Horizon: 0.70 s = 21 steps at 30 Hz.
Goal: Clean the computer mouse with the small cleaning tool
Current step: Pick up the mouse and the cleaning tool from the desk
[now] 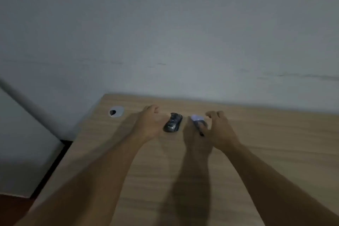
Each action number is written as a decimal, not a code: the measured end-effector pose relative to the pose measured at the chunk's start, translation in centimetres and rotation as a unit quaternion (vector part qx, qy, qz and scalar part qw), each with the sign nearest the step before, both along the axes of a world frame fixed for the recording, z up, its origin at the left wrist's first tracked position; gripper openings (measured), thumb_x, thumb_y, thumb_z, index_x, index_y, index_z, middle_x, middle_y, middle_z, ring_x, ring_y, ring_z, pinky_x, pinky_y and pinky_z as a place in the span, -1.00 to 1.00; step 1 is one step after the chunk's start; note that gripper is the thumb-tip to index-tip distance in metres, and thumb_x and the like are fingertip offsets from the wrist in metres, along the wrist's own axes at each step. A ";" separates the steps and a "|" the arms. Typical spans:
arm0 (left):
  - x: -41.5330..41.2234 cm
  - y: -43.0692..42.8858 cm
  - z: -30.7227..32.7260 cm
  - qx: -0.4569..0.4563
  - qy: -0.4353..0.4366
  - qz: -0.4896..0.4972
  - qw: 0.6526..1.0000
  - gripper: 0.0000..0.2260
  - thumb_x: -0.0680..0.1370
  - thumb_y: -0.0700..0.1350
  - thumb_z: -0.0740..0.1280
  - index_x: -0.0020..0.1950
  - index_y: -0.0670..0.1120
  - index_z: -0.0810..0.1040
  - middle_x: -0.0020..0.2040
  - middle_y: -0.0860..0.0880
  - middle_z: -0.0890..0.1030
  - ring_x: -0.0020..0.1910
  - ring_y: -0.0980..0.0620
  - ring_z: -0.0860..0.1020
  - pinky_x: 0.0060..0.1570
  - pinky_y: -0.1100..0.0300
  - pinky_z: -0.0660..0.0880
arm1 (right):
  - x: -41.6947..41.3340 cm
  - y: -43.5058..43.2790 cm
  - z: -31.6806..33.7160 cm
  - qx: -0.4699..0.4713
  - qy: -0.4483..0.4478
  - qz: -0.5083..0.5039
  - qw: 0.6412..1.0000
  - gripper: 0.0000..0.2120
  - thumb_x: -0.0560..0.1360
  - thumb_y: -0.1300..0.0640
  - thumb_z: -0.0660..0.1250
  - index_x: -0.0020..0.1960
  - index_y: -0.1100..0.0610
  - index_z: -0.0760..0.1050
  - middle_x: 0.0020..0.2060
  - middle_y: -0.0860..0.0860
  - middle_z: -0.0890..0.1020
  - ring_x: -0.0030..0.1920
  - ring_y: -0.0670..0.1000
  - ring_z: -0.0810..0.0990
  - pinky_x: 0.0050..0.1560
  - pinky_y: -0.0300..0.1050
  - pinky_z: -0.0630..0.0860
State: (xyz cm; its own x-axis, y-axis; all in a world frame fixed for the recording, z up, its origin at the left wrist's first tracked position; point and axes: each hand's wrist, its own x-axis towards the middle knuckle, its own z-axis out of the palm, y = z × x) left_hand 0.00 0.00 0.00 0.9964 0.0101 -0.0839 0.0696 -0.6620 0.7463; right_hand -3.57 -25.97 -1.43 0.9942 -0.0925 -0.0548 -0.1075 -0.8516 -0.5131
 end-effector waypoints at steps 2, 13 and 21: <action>-0.3 -0.5 -2.1 -0.013 -0.001 0.001 1.000 -0.30 0.55 0.21 0.52 0.59 -0.10 0.45 0.45 -0.04 0.53 0.43 -0.04 0.56 0.36 0.06 0.51 | 0.0 0.5 -2.0 0.029 -0.035 -0.014 0.999 -0.37 0.69 -0.13 0.40 0.62 0.17 0.37 0.52 0.17 0.37 0.43 0.23 0.55 0.41 0.13 0.55; -1.0 -3.1 -9.0 0.133 -0.126 0.018 0.983 -0.16 0.23 0.68 0.35 0.33 0.19 0.50 0.28 0.19 0.49 0.42 0.06 0.45 0.54 -0.02 0.31 | 1.4 1.7 -9.5 0.096 -0.189 -0.061 0.975 -0.66 0.64 0.16 0.46 0.36 0.26 0.56 0.29 0.23 0.54 0.20 0.29 0.61 0.21 0.02 0.47; -0.6 -3.2 -10.0 0.153 -0.171 0.027 0.973 -0.37 0.41 0.52 0.32 0.29 0.12 0.50 0.26 0.12 0.55 0.35 -0.02 0.52 0.44 -0.05 0.41 | 0.6 1.1 -9.8 0.165 -0.240 -0.063 0.955 -0.82 0.72 0.05 0.39 0.26 0.11 0.63 0.08 -0.01 0.71 0.04 0.00 0.64 -0.12 -0.29 0.36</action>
State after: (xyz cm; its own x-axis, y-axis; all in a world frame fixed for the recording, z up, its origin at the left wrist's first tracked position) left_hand -0.62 -3.22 -10.03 0.9631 0.0350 0.2667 -0.1075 -0.8588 0.5008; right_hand -3.01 -24.91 -11.20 0.8948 -0.2685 0.3568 0.1168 -0.6306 -0.7673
